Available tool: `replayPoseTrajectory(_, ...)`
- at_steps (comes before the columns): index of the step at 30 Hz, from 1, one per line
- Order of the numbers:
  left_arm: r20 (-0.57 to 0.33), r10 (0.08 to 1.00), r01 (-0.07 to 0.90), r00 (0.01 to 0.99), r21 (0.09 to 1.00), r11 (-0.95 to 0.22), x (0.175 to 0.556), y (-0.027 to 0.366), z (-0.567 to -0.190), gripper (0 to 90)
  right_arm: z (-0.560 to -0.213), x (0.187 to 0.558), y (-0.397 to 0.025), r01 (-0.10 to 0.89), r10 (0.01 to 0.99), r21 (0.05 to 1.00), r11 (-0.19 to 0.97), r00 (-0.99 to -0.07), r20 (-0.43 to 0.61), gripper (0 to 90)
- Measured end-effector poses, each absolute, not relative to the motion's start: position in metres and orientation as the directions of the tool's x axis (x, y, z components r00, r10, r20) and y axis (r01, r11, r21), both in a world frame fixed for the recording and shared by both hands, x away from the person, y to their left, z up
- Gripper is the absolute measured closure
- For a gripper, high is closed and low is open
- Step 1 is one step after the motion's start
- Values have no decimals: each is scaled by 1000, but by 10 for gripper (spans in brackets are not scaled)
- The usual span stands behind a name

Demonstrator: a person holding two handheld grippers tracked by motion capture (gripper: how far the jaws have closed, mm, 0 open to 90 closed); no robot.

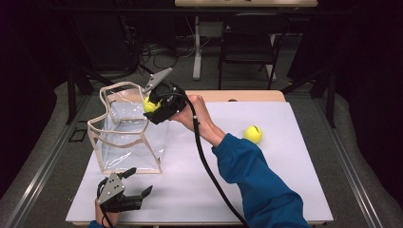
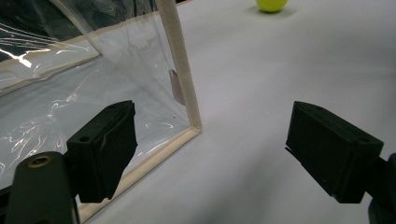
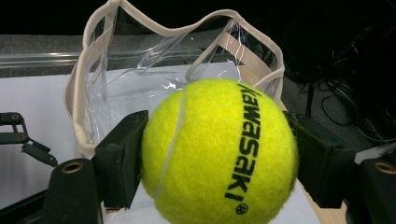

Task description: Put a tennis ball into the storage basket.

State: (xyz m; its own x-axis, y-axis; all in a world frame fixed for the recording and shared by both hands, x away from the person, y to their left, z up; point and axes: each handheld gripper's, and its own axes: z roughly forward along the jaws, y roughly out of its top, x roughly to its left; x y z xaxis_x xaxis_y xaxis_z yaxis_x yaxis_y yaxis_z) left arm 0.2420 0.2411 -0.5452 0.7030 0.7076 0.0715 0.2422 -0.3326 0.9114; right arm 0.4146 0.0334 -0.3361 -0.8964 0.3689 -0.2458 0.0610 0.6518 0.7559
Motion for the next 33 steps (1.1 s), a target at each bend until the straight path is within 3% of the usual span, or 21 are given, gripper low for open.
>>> replayPoseTrajectory(33, 68, 709, 243, 702, 913, -327, 241, 242, -545, 161, -334, 418, 53, 36, 372, 789, 614, -894, -248, 258)
